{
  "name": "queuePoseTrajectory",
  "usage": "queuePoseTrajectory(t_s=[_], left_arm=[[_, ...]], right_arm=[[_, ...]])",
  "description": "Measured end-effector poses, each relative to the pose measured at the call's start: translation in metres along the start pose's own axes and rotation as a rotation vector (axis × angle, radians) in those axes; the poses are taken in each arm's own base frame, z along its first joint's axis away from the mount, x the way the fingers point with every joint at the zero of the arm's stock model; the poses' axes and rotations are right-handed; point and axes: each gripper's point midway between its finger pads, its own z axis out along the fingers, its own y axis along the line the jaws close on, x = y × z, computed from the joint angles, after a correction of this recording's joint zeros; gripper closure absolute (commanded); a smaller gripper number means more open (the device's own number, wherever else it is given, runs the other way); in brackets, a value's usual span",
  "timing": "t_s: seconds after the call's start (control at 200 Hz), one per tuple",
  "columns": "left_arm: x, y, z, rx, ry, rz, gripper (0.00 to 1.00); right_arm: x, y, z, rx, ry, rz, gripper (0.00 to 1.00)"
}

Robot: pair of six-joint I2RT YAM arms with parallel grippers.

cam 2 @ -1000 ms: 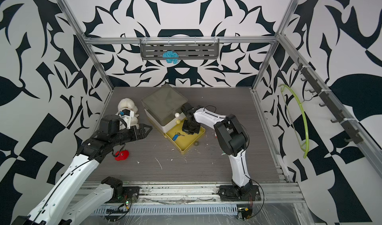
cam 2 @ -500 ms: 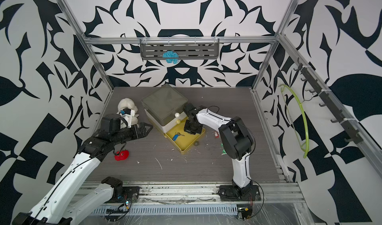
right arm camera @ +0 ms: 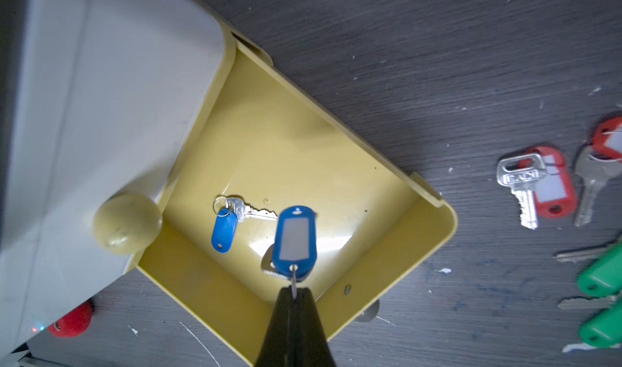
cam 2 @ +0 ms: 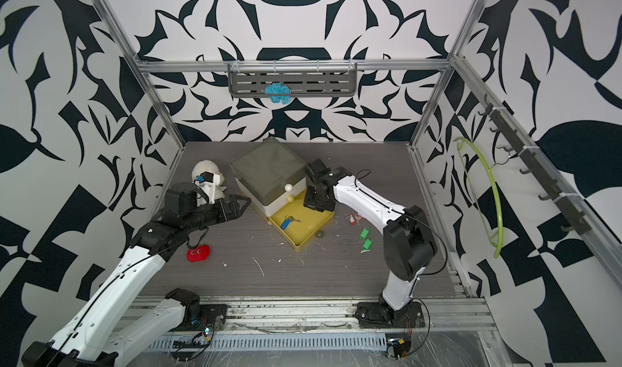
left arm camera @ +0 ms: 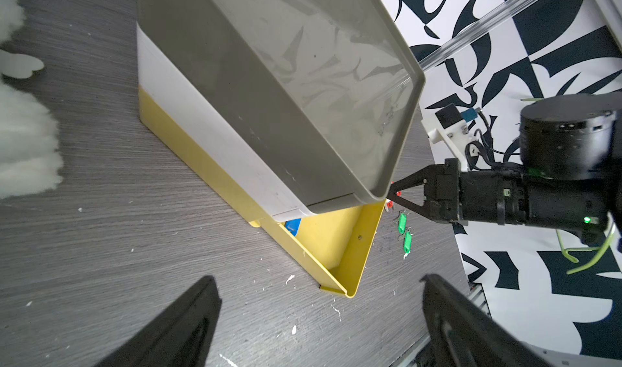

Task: Take the keys out of the drawer
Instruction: Place the key at the center of the board.

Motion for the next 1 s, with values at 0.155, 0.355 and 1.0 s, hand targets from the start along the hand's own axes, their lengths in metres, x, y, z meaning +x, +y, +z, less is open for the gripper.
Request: queuePoseTrajectory(t_s=[0.155, 0.355, 1.0], left_arm=[[0.004, -0.02, 0.003, 0.036, -0.008, 0.055, 0.01], [0.012, -0.054, 0.006, 0.088, -0.023, 0.155, 0.01], [0.061, -0.13, 0.046, 0.17, 0.067, 0.38, 0.01]], right_arm=[[-0.003, -0.008, -0.034, -0.027, -0.052, 0.012, 1.0], [0.0, -0.034, -0.066, -0.031, -0.09, 0.049, 1.0], [0.052, -0.125, -0.081, 0.019, -0.047, 0.164, 1.0]])
